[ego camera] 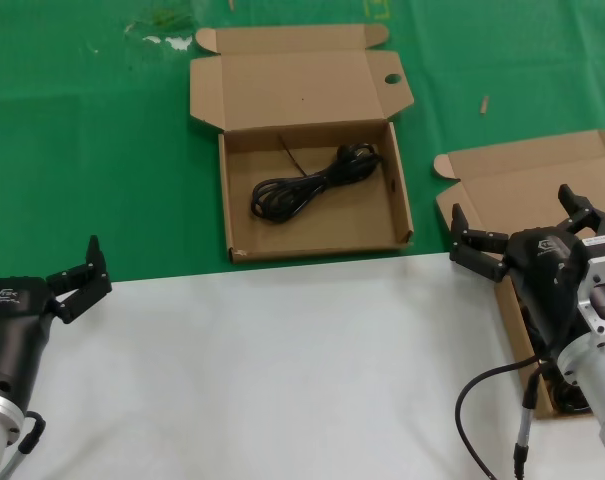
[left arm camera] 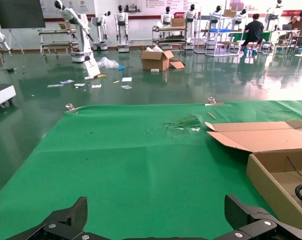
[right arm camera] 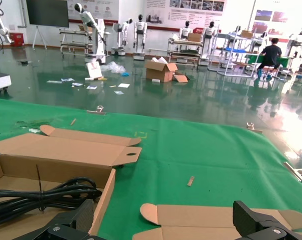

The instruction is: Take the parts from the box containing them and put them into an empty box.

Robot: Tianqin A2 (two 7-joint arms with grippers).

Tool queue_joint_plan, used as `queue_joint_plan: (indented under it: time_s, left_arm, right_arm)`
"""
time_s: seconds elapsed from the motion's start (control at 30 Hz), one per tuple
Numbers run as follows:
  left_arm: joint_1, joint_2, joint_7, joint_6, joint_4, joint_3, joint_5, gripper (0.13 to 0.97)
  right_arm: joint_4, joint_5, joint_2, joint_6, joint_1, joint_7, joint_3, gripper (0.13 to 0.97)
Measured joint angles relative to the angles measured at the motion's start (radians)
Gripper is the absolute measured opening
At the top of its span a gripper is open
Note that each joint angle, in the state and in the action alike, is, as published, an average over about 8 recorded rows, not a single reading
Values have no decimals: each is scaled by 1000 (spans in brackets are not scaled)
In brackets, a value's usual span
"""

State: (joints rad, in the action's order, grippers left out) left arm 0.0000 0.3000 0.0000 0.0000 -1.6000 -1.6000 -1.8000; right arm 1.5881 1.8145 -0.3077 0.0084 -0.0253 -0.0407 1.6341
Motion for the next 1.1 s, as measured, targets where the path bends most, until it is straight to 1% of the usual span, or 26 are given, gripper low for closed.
queue_joint_plan:
  time_s: [1.1]
  left_arm:
    - [0,0,0,0,0,0,0,966]
  right_arm:
    - [0,0,0,0,0,0,0,966]
